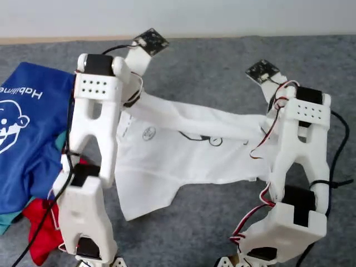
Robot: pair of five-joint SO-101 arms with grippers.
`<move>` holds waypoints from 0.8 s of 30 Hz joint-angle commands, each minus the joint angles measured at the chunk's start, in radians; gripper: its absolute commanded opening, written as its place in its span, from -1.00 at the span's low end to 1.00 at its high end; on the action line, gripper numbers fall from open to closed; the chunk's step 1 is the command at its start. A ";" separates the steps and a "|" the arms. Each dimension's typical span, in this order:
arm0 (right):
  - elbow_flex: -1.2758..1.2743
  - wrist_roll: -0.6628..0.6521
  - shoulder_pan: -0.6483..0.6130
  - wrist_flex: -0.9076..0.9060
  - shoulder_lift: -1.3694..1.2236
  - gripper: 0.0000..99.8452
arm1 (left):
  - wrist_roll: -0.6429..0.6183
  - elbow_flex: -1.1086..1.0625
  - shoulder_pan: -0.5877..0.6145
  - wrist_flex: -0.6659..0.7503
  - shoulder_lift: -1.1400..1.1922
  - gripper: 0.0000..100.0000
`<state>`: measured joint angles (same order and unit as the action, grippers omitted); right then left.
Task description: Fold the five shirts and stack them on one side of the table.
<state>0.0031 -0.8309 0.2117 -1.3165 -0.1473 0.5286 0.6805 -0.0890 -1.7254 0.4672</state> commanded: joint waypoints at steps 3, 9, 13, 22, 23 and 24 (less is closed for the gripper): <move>0.052 -0.011 0.027 -0.097 0.067 -0.98 | 0.032 -0.317 -0.072 -0.029 -0.290 -1.00; 0.049 -0.008 0.024 -0.113 0.058 -0.98 | 0.032 -0.572 -0.086 -0.026 -0.482 -0.99; 0.034 -0.012 0.025 -0.116 0.058 -0.98 | 0.032 -0.687 -0.081 -0.026 -0.552 -0.99; -0.058 -0.014 0.041 -0.116 0.062 -0.98 | 0.037 -0.826 -0.089 -0.026 -0.678 -0.99; -0.060 -0.014 0.045 -0.111 0.061 -0.98 | 0.038 -0.843 -0.098 -0.026 -0.687 -0.99; -0.061 -0.014 0.050 -0.108 0.061 -0.98 | 0.038 -0.858 -0.103 -0.026 -0.694 -0.99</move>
<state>-0.0629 -0.8339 0.2394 -1.4208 -0.1473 0.5531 -0.1557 -0.1749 -1.7269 -0.1665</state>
